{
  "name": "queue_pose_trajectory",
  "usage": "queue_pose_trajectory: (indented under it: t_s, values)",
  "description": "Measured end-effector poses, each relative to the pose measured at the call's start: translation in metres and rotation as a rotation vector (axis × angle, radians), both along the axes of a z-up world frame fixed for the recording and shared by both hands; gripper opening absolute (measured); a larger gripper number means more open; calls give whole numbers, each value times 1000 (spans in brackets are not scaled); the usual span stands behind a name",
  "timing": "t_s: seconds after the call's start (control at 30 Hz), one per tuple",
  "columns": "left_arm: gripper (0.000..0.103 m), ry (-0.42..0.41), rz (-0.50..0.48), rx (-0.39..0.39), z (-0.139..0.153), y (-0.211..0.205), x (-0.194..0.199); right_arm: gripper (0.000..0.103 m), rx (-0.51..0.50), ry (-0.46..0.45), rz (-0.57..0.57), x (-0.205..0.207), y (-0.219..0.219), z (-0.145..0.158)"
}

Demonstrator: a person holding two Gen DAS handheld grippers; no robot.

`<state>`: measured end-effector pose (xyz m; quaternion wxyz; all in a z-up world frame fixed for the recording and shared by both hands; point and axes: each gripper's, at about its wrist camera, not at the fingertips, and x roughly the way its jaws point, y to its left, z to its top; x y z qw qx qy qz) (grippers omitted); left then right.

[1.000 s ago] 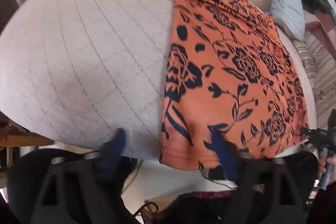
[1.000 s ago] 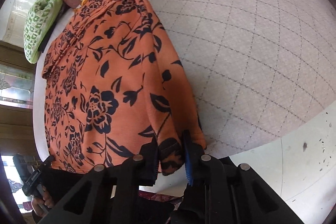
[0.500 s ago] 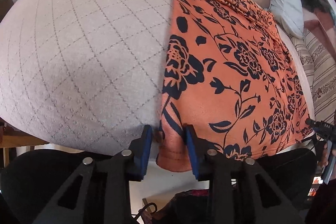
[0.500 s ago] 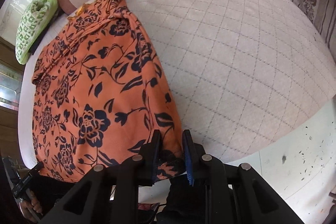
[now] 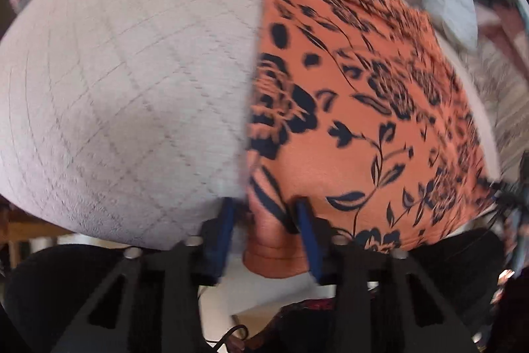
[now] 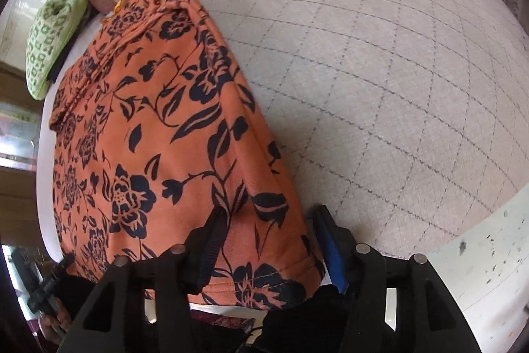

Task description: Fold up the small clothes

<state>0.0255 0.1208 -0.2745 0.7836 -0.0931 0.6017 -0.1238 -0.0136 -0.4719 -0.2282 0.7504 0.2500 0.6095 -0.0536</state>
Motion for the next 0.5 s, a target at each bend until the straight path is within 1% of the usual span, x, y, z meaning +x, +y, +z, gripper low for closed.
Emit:
queue_pose_trajectory:
  t_s: [0.03,0.07,0.1,0.13,0.17,0.23,0.3,0.37,0.5]
  values:
    - [23,6,18,-35,-1,7,0,45,7,-4,7,-1,1,0]
    - [16,8,33,-73,0,12,0,20,-10,10,27,-1,3,1]
    - [5,8,41,-132,0,17,0,11,-5,8,37,-3,5,3]
    - [5,10,39,-189,2,19,1,8,45,-10,34,-6,4,5]
    - [5,0,35,-205,7,21,2,7,80,-28,28,-9,3,9]
    - [5,-26,2,-207,19,19,5,7,108,-60,40,-13,1,21]
    - [5,-49,-19,-255,34,16,13,7,180,-108,22,-18,-5,32]
    - [5,-78,-32,-307,53,20,22,7,279,-178,8,-19,-13,47]
    - [5,-125,-36,-397,91,19,52,7,441,-309,-35,-7,-25,78]
